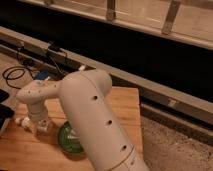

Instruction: Place the bottle in the ceramic bowl

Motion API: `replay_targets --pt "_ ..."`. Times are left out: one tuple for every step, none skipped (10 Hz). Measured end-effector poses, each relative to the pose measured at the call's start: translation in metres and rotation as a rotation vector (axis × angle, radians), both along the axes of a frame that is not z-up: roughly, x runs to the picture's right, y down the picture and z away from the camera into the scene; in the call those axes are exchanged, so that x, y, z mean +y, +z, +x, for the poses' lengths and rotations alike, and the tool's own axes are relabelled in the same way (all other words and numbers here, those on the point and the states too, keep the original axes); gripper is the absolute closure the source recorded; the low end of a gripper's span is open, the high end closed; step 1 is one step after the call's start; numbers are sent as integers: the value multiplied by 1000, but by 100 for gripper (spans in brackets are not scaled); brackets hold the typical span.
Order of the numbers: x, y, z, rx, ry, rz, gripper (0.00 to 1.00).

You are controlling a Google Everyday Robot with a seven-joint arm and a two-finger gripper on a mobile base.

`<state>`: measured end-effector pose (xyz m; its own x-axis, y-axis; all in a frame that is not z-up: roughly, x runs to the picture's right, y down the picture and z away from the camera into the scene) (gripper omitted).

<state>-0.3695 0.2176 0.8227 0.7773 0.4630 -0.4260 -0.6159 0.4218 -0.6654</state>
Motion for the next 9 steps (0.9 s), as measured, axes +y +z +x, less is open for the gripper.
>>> replay_targets --pt "0 0 1 0 -3 0 75" --pt "0 -1 2 4 -6 -2 88" --pt "0 -1 2 4 -6 -2 95" --pt "-1 -1 3 2 -2 4 100" --pt "-3 -4 4 -3 8 23 100" --pt "-17 -10 14 -14 48 63 100" --pt "-31 -15 27 -13 73 89 100" --pt "-51 -26 46 -25 120 125 100" --pt "-67 -37 67 -36 160 157 100"
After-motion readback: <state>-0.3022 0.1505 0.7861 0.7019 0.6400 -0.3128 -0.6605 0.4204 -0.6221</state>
